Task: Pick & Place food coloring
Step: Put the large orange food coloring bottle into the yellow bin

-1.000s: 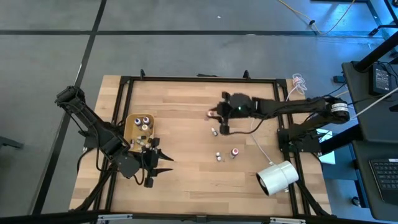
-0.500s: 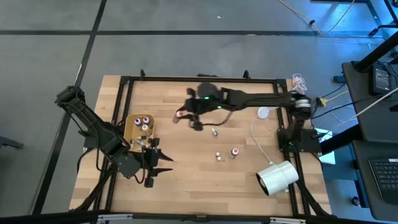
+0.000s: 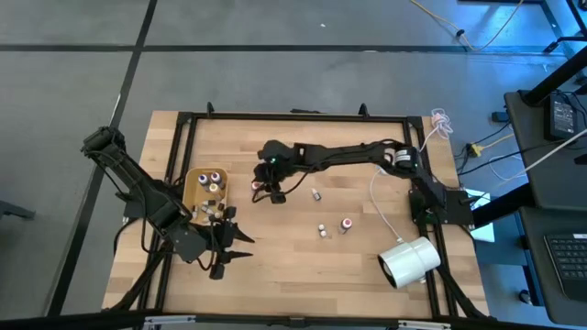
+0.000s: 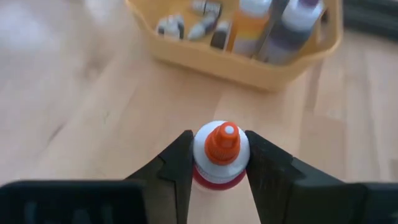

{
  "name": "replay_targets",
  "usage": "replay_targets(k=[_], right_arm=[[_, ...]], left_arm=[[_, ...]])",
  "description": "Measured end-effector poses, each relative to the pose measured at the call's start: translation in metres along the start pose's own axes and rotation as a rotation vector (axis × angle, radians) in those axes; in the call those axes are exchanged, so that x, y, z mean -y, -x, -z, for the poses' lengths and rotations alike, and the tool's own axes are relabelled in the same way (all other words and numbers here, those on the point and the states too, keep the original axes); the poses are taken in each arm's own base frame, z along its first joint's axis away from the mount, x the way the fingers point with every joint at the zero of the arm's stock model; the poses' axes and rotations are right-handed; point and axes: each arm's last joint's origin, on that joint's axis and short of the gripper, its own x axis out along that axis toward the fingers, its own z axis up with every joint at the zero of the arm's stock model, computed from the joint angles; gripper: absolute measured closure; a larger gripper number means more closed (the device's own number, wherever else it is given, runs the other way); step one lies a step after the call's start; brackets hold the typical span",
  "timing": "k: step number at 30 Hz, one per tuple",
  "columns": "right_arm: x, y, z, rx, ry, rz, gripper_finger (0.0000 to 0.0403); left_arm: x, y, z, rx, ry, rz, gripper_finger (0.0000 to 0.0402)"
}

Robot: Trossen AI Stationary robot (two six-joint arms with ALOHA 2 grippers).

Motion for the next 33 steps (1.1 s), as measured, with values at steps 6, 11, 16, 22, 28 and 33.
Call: replay_targets(k=[6, 11, 16, 22, 28, 33], right_arm=[[0.000, -0.010, 0.009, -0.020, -0.004, -0.008, 0.0260], [0.000, -0.012, 0.010, -0.020, 0.013, -0.008, 0.0257], [0.000, -0.012, 0.010, -0.016, 0.009, -0.005, 0.0256], [0.001, -0.013, 0.011, -0.038, -0.071, 0.054, 0.0254], [0.003, -0.012, 0.011, -0.042, -0.054, 0.095, 0.0253], [-0.002, -0.013, 0.010, -0.020, 0.038, -0.016, 0.0225]], left_arm=[[0.000, 0.000, 0.000, 0.000, -0.001, 0.000, 0.0246], [0.000, 0.000, 0.000, 0.000, -0.002, -0.001, 0.0245], [0.000, 0.000, 0.000, 0.000, -0.002, -0.001, 0.0248], [0.000, 0.000, 0.000, 0.000, -0.002, -0.001, 0.0245], [0.000, 0.000, 0.000, 0.000, -0.002, -0.002, 0.0248], [0.000, 0.000, 0.000, 0.000, -0.002, -0.002, 0.0246]])
